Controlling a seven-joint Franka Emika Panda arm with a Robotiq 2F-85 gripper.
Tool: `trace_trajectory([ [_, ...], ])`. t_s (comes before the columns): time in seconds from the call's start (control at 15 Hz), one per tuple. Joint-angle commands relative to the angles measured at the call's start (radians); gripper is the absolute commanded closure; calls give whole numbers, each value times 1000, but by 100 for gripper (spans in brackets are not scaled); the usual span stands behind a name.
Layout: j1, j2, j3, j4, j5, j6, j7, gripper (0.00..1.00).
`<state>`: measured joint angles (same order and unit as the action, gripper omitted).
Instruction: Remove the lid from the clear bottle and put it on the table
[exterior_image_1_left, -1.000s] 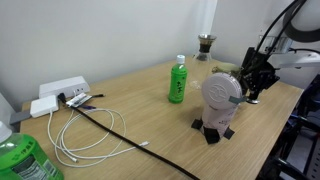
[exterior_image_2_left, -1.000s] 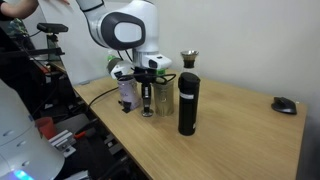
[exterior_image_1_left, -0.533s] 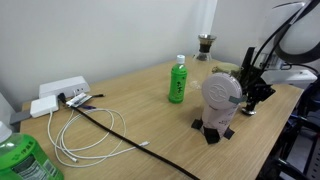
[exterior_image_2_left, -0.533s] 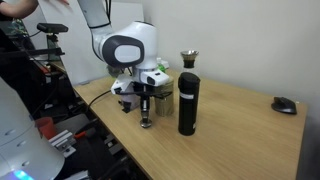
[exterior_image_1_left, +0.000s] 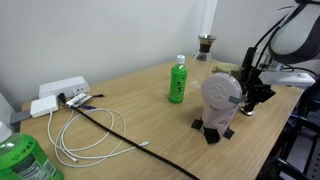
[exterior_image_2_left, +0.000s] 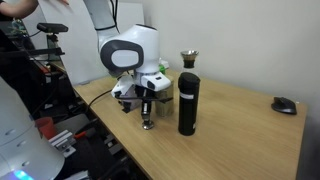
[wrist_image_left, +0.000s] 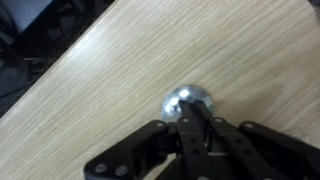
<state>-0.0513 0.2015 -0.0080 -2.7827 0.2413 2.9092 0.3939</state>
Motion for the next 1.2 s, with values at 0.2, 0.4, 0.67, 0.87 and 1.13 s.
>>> trace_trajectory([
  [0.2,-14,-29,20,2,101,10,-101,36],
  [0.4,-2,-54,-6,5,71,1,-91,14],
  [0.67,2,-73,-23,7,45,-13,-97,0],
  [0.87,5,-77,-34,7,21,-30,-99,0],
  [1.13,19,-91,-82,10,-89,-69,-59,0],
])
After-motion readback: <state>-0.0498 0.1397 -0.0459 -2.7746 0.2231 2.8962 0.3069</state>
